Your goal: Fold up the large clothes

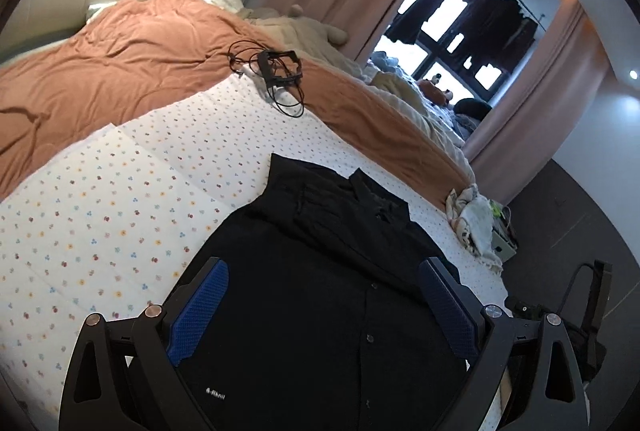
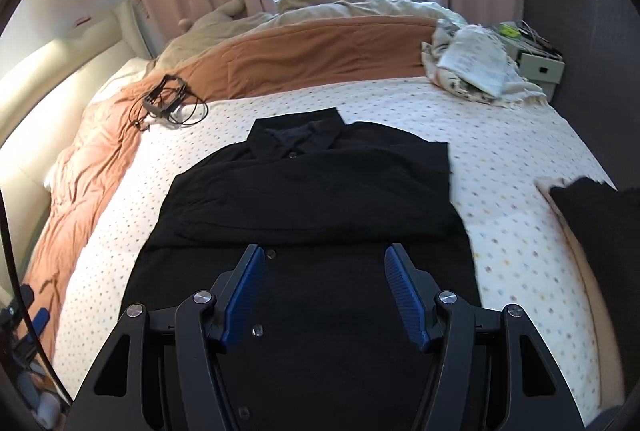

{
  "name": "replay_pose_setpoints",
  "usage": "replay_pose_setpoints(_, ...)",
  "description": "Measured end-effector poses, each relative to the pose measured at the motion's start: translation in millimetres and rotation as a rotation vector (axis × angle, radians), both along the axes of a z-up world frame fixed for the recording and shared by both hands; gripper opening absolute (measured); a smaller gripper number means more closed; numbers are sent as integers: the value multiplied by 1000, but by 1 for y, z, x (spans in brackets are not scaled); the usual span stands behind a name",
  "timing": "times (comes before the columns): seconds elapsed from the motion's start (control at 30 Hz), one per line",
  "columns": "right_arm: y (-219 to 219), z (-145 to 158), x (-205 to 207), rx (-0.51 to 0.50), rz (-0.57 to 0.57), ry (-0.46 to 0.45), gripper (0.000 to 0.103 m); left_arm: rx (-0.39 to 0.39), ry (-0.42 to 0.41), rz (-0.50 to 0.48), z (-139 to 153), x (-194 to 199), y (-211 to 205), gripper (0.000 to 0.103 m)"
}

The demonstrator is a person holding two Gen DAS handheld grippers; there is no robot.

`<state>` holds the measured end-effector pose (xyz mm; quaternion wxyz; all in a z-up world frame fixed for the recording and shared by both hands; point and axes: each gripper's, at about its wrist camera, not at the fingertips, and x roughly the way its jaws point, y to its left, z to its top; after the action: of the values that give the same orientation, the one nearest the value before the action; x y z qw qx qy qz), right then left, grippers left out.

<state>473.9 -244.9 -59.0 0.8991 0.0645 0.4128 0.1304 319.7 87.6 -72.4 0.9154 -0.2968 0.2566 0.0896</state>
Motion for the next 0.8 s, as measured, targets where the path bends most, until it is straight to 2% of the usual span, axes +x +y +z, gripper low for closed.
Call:
replay_pose_setpoints(0.17,-37,4,-33,29,-9,12,63,85,16,-13,19,-44,-11,96)
replay_pose_setpoints(0.23,-53,6,-49,33,-32,6,69,101,18,-16,25,-59,-12,96)
replay_pose_setpoints(0.37,-74,8,-73,42,-47,-6,74,126,12,-25,35,-87,-16,96)
replay_pose_setpoints(0.43,-80,10,-86,43,-45,-12,86,150,27,-19,39,-98,-19,96)
replay_pose_setpoints(0.57,-95,14,-112,61,-35,-22,88,181,30,-31,43,-124,-25,96)
replay_pose_setpoints(0.63,-102,14,-124,67,-35,-27,98,198,27,-39,44,-136,-27,96)
replay_pose_setpoints(0.8,-121,11,-153,61,-50,-49,101,240,11,-44,45,-169,-26,96)
